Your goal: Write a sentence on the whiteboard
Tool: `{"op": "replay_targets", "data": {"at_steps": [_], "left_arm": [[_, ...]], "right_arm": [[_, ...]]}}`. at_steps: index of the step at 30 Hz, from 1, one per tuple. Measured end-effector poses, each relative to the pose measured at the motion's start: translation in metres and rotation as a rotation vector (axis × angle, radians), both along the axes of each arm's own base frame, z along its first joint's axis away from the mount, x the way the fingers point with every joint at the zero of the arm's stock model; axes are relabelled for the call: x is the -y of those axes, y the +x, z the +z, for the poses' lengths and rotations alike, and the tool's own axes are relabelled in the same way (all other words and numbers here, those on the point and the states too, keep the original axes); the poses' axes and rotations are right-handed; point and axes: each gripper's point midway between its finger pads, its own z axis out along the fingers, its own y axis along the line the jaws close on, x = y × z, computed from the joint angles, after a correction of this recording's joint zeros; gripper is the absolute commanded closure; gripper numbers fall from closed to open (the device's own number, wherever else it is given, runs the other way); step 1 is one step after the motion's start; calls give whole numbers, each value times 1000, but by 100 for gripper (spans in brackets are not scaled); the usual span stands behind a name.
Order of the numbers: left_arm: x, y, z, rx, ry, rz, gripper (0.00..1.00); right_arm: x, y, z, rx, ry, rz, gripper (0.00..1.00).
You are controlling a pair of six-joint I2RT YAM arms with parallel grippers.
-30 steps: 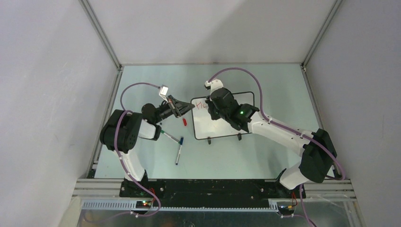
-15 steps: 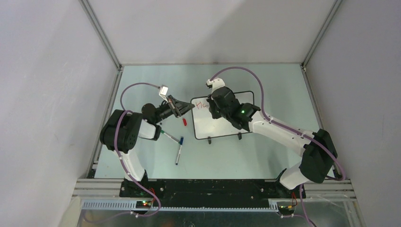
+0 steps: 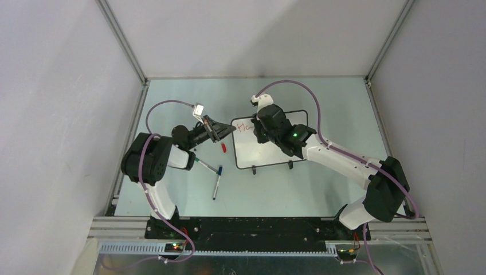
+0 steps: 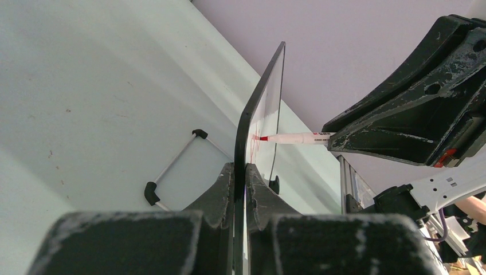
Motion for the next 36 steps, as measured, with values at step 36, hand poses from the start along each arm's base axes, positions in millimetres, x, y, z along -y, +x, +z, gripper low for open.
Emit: {"op": "replay_targets", "data": {"at_steps": [36], "left_arm": [[0, -1, 1, 4, 0, -3, 100]], "right_arm": [[-8, 4, 11, 3, 30, 20, 100]]}}
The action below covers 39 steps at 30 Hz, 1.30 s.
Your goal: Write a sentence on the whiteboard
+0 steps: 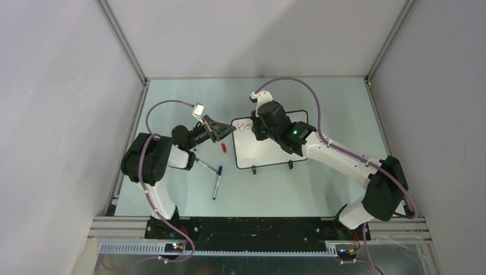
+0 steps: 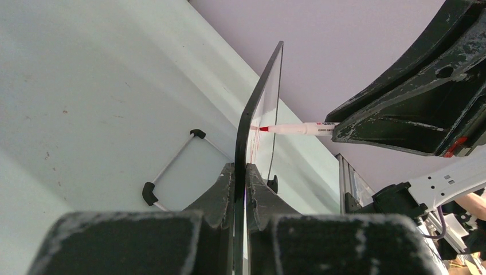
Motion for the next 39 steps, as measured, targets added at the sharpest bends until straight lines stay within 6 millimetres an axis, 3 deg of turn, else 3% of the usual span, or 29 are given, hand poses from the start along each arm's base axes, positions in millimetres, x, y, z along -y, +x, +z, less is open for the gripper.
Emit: {"op": "replay_targets", "data": {"at_steps": [11, 18, 39], "left_arm": [[0, -1, 0, 2, 1, -6, 100], [0, -1, 0, 1, 1, -6, 100], [-2, -8, -1, 2, -2, 56, 100]], "right_arm": [[19, -16, 29, 89, 84, 1, 100], [34, -24, 6, 143, 93, -18, 100], [17, -31, 12, 250, 151, -4, 100]]}}
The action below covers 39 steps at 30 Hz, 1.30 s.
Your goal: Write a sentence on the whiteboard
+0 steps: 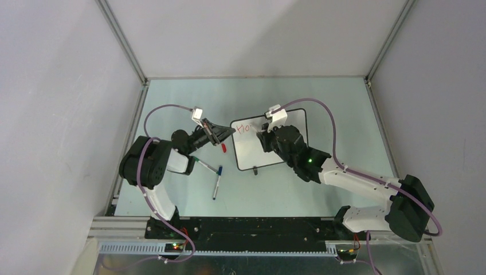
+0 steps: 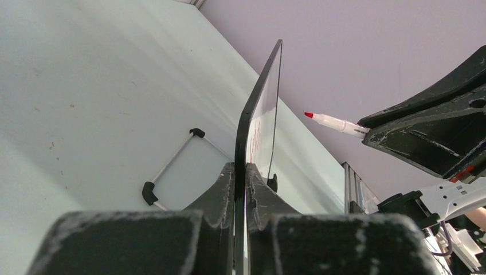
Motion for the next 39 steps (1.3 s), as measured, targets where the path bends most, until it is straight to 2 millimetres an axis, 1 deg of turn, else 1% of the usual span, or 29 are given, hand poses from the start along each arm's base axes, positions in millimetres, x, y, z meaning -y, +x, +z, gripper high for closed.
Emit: {"op": "replay_targets", "data": {"at_steps": [5, 11, 15, 17, 20, 23, 26, 29, 32, 34, 39], "left_arm": [[0, 0, 0, 0, 0, 0, 100], [0, 0, 0, 1, 0, 0, 100], [-1, -1, -1, -3, 0, 8, 99], [-2, -2, -1, -5, -2, 19, 100], [-2, -2, -1, -4, -2, 22, 99], [-2, -2, -1, -4, -2, 23, 100], [-2, -2, -1, -4, -2, 23, 100], [-2, -1, -1, 0, 0, 24, 100], [-2, -1, -1, 1, 1, 24, 100], [-2, -1, -1, 2, 1, 23, 99], [-2, -1, -1, 3, 2, 23, 100]], "right_arm": [[-2, -2, 0, -6, 3, 15, 100], [-3, -7, 4, -22, 32, 34, 100], [-2, -13, 1, -69, 13, 50, 100], [-1, -14, 5, -89, 4, 55, 100], [-2, -14, 21, -115, 32, 65, 100], [1, -9, 33, -138, 56, 63, 100], [1, -2, 38, -165, 54, 57, 100], [0, 7, 31, -208, 51, 65, 100], [2, 11, 12, -284, 41, 84, 100], [7, 15, 5, -309, 34, 74, 100], [13, 20, 4, -306, 29, 54, 100]]}}
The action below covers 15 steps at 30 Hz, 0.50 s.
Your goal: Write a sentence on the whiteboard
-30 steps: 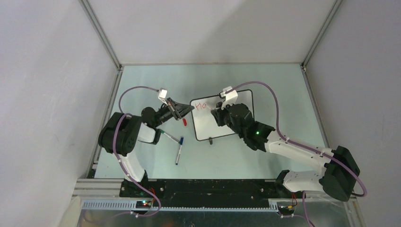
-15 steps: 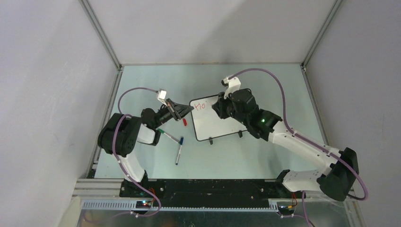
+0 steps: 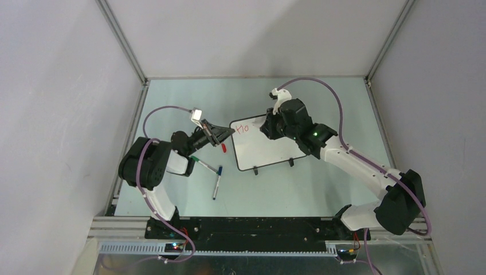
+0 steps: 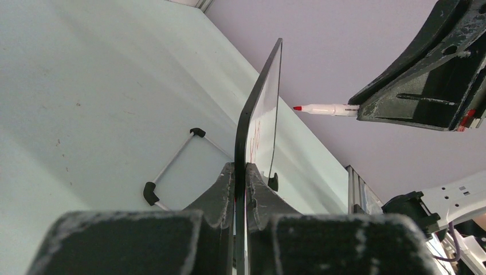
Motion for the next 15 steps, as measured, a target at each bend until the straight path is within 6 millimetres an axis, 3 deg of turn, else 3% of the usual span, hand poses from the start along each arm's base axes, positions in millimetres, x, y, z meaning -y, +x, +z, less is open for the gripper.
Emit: {"op": "replay_targets", "data": {"at_steps": [5, 11, 15], "left_arm": [[0, 0, 0, 3, 2, 0, 100], [1, 0, 0, 8, 5, -1, 100], [1, 0, 0, 10, 7, -2, 100]], "right_arm": [[-7, -3, 1, 39, -26, 11, 100], [-29, -14, 1, 116, -76, 52, 100], [-28, -11, -2, 139, -99, 34, 100]]}}
